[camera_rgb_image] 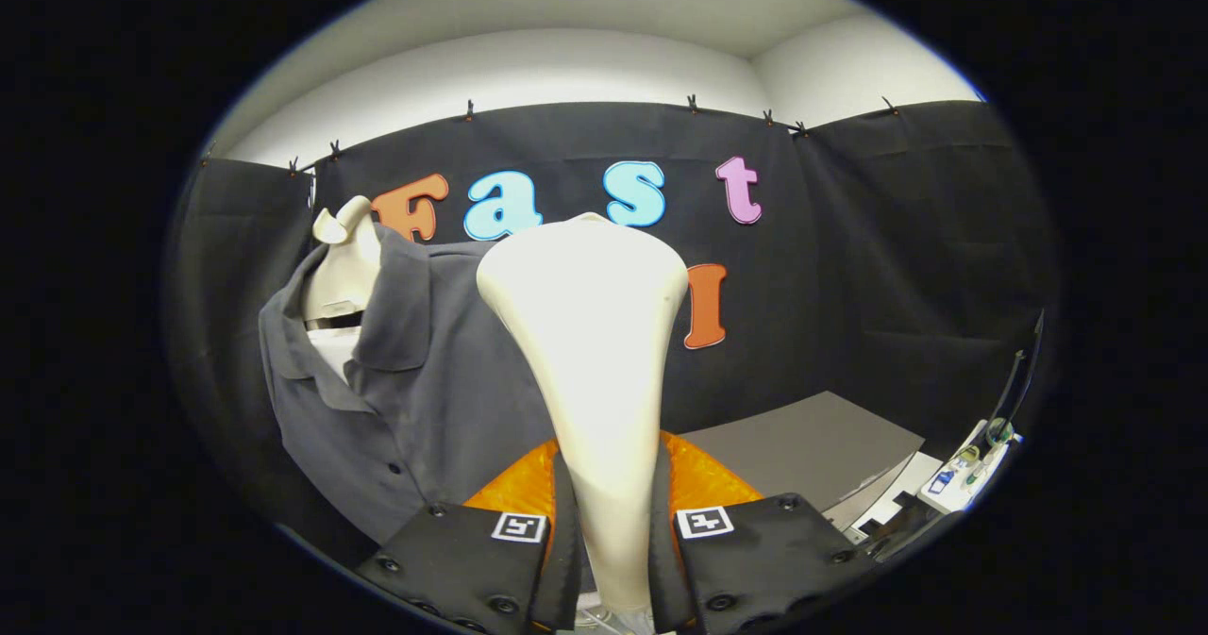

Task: Iron the clothes twice with a garment steamer, once on the left side and once on the right side.

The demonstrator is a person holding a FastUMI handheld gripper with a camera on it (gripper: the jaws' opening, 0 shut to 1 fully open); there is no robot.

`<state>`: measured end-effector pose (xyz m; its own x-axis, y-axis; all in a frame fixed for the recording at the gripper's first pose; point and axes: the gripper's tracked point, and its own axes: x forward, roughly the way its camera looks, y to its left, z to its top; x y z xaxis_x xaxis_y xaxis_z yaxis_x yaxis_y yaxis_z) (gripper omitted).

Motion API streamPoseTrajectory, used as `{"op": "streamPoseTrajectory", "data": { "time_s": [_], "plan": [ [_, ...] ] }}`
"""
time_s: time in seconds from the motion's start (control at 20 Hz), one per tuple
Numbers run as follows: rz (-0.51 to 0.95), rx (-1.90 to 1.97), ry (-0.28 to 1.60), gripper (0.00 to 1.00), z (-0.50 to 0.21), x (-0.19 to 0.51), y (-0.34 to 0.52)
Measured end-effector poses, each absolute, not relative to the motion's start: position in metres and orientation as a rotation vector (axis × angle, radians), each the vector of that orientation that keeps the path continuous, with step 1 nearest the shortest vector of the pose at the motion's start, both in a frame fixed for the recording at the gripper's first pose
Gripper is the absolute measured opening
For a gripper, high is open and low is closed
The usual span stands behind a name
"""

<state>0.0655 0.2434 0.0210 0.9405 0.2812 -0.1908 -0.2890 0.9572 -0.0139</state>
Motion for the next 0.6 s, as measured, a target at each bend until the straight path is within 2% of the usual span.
{"op": "streamPoseTrajectory", "data": {
  "time_s": [0.25, 0.6],
  "plan": [
    [0.333, -0.066, 0.207, 0.37, 0.003, 0.05, 0.301],
    [0.311, -0.084, 0.241, 0.37, -0.023, 0.056, 0.333]
  ]
}}
